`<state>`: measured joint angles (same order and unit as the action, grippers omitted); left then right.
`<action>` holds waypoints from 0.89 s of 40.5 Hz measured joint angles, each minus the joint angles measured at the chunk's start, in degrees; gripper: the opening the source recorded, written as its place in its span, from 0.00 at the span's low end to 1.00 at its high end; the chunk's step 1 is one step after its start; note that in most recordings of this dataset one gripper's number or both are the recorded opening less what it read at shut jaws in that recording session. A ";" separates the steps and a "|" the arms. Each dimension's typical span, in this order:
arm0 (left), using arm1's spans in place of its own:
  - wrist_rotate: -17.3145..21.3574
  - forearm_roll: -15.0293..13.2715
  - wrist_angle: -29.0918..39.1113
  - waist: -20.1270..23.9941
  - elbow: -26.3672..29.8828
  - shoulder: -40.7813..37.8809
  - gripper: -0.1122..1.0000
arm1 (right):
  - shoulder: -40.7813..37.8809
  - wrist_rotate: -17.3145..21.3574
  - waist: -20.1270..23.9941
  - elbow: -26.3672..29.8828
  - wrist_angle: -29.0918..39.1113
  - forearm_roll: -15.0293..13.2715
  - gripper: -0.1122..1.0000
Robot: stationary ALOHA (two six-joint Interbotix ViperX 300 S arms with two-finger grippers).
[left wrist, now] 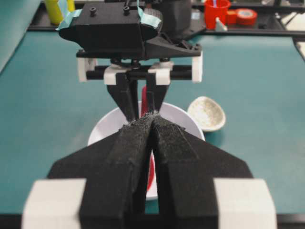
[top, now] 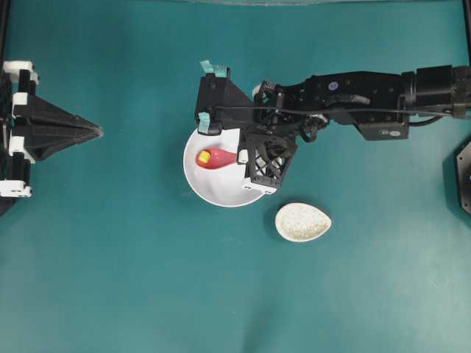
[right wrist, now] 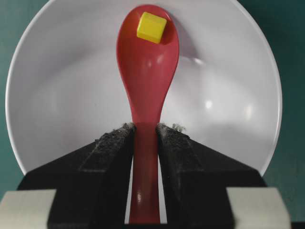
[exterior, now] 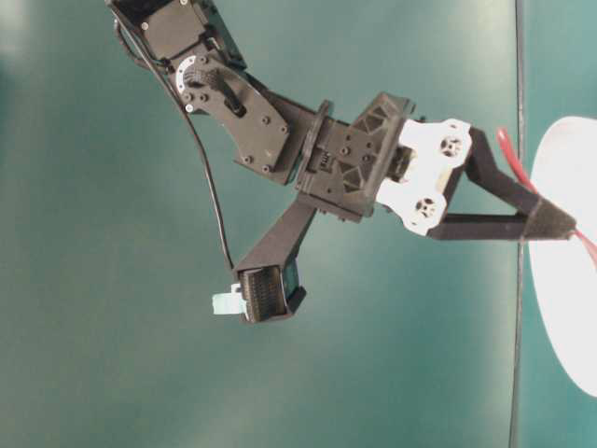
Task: Scoop the yellow hexagonal prism block from the bowl with a spoon using the right arm.
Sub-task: 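Tilt the spoon up to hold the yellow block on it, then raise the spoon with the block and pull the right arm back right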
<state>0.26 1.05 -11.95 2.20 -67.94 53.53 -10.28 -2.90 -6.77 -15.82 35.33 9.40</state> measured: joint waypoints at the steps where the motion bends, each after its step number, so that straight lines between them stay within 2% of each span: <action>1: 0.00 0.00 0.00 0.00 0.00 0.00 0.10 | 0.09 0.00 0.00 -0.09 -0.09 0.00 0.31; 7: 0.00 0.00 0.00 0.09 0.00 0.00 0.10 | 0.35 0.00 0.00 -0.79 -1.32 0.00 0.31; 19: 0.00 0.00 0.00 0.09 0.09 0.00 0.10 | 3.34 0.18 0.09 -6.06 -7.73 0.00 0.31; 36: 0.00 0.00 0.00 0.09 0.00 0.00 0.10 | 10.63 0.79 1.49 -18.54 -25.14 0.35 0.31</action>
<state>0.26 1.05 -11.95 2.29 -67.94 53.53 0.35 -2.11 -5.27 -34.37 10.20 9.76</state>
